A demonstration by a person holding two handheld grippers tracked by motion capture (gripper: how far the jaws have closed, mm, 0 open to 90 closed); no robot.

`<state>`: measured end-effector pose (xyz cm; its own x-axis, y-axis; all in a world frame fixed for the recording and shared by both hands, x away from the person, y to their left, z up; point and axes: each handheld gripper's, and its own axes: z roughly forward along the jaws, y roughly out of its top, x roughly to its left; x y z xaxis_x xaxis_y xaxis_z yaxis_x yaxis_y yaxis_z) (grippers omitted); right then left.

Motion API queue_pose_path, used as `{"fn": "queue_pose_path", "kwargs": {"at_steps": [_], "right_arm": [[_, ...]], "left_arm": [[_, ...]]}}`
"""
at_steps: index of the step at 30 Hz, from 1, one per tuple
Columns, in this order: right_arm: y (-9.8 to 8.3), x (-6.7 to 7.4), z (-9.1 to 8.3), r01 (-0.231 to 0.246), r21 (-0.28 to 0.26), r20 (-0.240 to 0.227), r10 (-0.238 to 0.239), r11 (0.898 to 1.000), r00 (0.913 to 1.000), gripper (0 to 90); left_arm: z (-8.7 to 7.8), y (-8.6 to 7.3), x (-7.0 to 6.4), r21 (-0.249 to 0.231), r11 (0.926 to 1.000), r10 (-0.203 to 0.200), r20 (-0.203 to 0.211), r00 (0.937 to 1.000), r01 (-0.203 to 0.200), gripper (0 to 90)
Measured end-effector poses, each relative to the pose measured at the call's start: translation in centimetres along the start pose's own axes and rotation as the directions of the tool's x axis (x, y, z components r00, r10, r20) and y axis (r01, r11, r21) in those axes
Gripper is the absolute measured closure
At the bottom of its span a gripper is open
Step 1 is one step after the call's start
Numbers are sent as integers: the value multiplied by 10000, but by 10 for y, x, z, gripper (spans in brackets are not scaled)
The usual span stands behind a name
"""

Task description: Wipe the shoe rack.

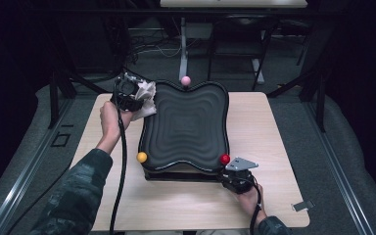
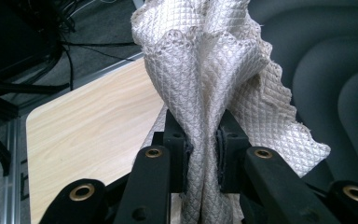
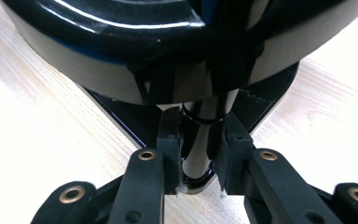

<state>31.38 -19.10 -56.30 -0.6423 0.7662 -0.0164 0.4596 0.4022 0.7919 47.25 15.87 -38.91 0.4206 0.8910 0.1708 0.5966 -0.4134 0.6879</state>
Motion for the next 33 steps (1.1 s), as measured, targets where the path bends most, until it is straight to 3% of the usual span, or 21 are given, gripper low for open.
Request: {"fn": "queue_pose_path", "kwargs": {"at_steps": [17,33], "right_arm": [[0,0,0,-21,-13,-20,21,10000,10000,740],[0,0,0,-18,3,6,18,10000,10000,740]], "left_arm": [[-10,-34,-19,-78,9975,703,475,9964,-700,778],[-20,-74,-27,-262,9979,610,956,9935,-588,779]]}}
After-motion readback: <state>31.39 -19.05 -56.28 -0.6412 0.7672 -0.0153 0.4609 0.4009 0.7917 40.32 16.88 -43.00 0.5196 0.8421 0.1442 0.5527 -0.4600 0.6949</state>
